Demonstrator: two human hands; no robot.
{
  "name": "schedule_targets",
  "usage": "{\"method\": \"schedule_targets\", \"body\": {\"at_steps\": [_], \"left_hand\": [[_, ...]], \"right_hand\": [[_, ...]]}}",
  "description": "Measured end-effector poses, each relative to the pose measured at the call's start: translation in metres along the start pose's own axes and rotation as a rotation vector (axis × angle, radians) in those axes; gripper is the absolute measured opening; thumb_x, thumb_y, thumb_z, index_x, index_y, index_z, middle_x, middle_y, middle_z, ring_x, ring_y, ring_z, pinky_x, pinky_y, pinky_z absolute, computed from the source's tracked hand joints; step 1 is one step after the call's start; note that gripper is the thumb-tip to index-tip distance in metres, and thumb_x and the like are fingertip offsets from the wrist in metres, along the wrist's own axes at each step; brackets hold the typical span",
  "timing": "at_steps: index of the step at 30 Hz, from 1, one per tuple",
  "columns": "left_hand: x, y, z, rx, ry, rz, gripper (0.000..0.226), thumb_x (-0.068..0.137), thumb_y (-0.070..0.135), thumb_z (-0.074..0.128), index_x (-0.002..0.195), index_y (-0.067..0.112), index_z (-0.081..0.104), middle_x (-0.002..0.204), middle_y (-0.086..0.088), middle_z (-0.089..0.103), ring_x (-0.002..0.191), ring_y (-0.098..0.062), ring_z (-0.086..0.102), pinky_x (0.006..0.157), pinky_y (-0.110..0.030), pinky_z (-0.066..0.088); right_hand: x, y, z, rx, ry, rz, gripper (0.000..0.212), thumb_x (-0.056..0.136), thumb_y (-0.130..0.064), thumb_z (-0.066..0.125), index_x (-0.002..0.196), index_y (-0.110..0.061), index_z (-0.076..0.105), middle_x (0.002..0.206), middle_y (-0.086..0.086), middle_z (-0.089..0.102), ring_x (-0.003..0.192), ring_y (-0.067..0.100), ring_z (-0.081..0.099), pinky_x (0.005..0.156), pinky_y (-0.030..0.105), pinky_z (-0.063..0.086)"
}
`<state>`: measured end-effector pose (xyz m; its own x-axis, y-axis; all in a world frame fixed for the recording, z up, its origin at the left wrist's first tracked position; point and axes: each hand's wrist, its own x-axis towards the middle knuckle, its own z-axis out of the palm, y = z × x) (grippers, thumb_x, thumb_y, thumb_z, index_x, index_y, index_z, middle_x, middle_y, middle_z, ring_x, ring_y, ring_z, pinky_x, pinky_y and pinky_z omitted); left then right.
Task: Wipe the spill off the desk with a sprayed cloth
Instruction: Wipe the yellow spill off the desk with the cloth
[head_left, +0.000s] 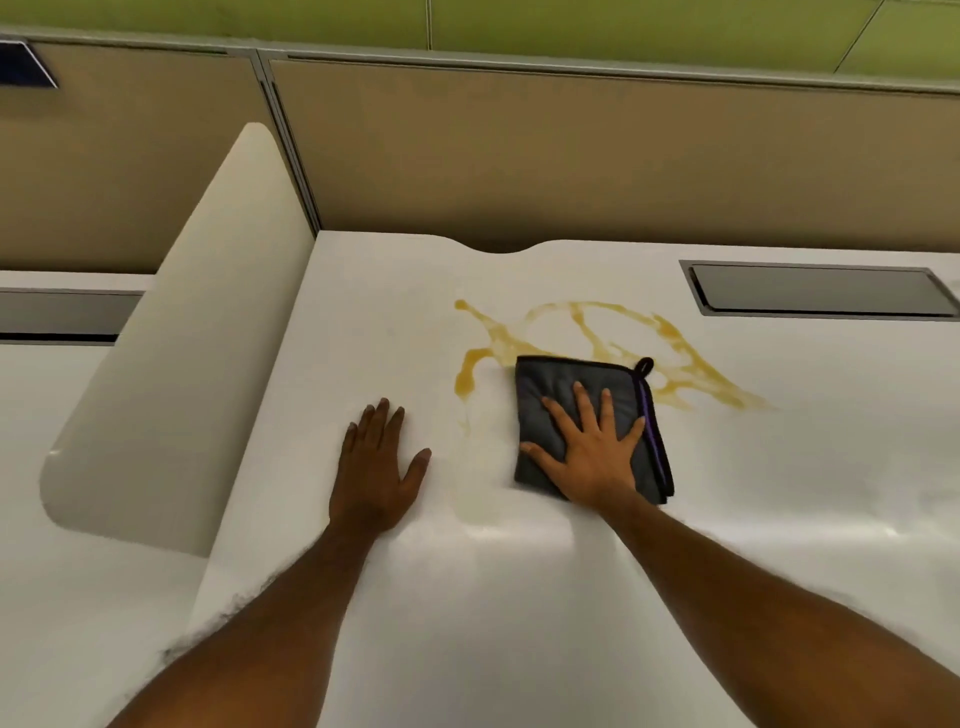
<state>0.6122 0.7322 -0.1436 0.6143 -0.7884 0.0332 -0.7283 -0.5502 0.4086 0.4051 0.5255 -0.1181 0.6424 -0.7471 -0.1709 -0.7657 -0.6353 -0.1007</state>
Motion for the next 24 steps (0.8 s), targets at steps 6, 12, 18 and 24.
{"method": "schedule_targets", "body": {"at_steps": [6, 12, 18, 24], "left_hand": [[-0.001, 0.002, 0.004, 0.025, 0.046, 0.001, 0.072, 0.091, 0.057, 0.03, 0.151, 0.017, 0.033, 0.161, -0.007, 0.024, 0.15, -0.023, 0.018, 0.123, -0.04, 0.013], [-0.002, 0.001, 0.005, 0.051, 0.053, 0.002, 0.071, 0.091, 0.055, 0.033, 0.151, 0.016, 0.034, 0.162, -0.007, 0.022, 0.15, -0.023, 0.017, 0.123, -0.039, 0.011], [-0.001, 0.0, 0.006, 0.059, 0.065, -0.002, 0.072, 0.091, 0.056, 0.031, 0.151, 0.017, 0.033, 0.162, -0.006, 0.022, 0.15, -0.023, 0.017, 0.123, -0.041, 0.014], [0.0, -0.002, 0.007, 0.068, 0.053, -0.001, 0.073, 0.09, 0.058, 0.03, 0.152, 0.019, 0.031, 0.163, -0.004, 0.02, 0.15, -0.021, 0.016, 0.123, -0.039, 0.013]], "right_hand": [[0.011, -0.075, 0.009, -0.005, -0.021, -0.138, 0.082, 0.077, -0.088, 0.015, 0.15, -0.049, 0.012, 0.164, -0.001, -0.007, 0.147, 0.04, -0.016, 0.104, 0.075, -0.016], [0.002, -0.019, 0.008, 0.062, 0.063, -0.102, 0.071, 0.084, -0.077, 0.012, 0.147, -0.046, 0.028, 0.164, -0.008, 0.006, 0.151, 0.023, -0.008, 0.11, 0.071, -0.007], [0.046, -0.051, 0.0, 0.043, -0.002, 0.123, 0.088, 0.072, -0.09, 0.007, 0.15, -0.051, 0.0, 0.164, 0.002, -0.011, 0.146, 0.041, -0.017, 0.102, 0.079, -0.011], [0.03, -0.067, 0.006, 0.045, 0.021, -0.224, 0.065, 0.087, -0.073, 0.017, 0.147, -0.049, 0.025, 0.165, -0.004, 0.003, 0.149, 0.032, -0.013, 0.109, 0.072, -0.011]]}}
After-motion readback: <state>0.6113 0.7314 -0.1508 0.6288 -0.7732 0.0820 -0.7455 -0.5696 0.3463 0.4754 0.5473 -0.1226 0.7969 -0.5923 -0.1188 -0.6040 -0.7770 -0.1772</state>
